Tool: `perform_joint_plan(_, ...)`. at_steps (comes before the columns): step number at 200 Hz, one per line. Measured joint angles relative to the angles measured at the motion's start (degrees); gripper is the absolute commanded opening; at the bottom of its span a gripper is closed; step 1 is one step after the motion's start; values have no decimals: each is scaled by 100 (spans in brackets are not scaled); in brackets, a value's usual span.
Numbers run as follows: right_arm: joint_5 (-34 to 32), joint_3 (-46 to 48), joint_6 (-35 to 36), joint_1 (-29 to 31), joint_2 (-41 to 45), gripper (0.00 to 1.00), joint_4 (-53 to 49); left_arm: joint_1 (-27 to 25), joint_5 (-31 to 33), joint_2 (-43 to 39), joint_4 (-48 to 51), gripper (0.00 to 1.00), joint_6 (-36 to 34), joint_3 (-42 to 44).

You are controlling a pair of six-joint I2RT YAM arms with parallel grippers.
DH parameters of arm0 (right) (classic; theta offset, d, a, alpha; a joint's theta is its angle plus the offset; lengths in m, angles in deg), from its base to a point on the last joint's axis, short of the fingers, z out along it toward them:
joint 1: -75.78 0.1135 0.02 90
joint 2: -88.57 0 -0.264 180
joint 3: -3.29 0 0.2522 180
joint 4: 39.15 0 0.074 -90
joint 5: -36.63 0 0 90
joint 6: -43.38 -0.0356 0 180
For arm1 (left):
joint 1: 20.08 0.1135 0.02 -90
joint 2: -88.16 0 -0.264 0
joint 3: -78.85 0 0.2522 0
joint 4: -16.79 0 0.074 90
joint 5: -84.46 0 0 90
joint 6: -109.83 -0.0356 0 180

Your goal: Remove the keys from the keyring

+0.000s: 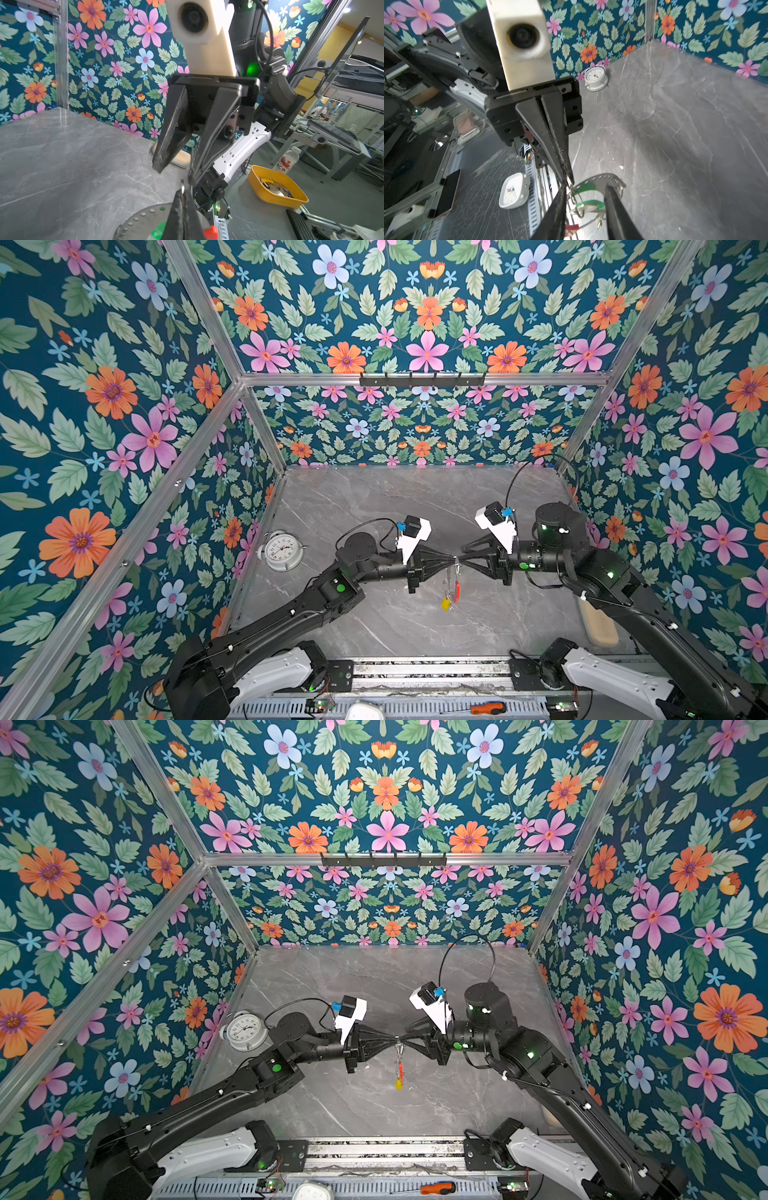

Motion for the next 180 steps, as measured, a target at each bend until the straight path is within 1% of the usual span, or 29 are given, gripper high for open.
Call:
perform_joint_plan(19,-76,417,-254,13,396,50,595,0,284,-144,-420,0,28,238)
perform_joint_plan(49,-271,1110,-717,20,907,51,1572,-35,680,-251,-1056,0,160,483)
perform_joint_plan(94,-308,1823,-1274,24,1071,53,2715,-181,870,-245,-1722,0,304,669)
perform_joint_plan(110,-282,1954,-1425,55,1032,54,2953,-199,863,-240,-1934,0,326,743)
perform_joint_plan(141,-76,1982,-1451,188,960,53,3333,-201,780,-175,-2350,0,452,866)
perform_joint_plan(180,170,1969,-1440,358,839,49,3414,-212,651,-133,-2734,0,584,931)
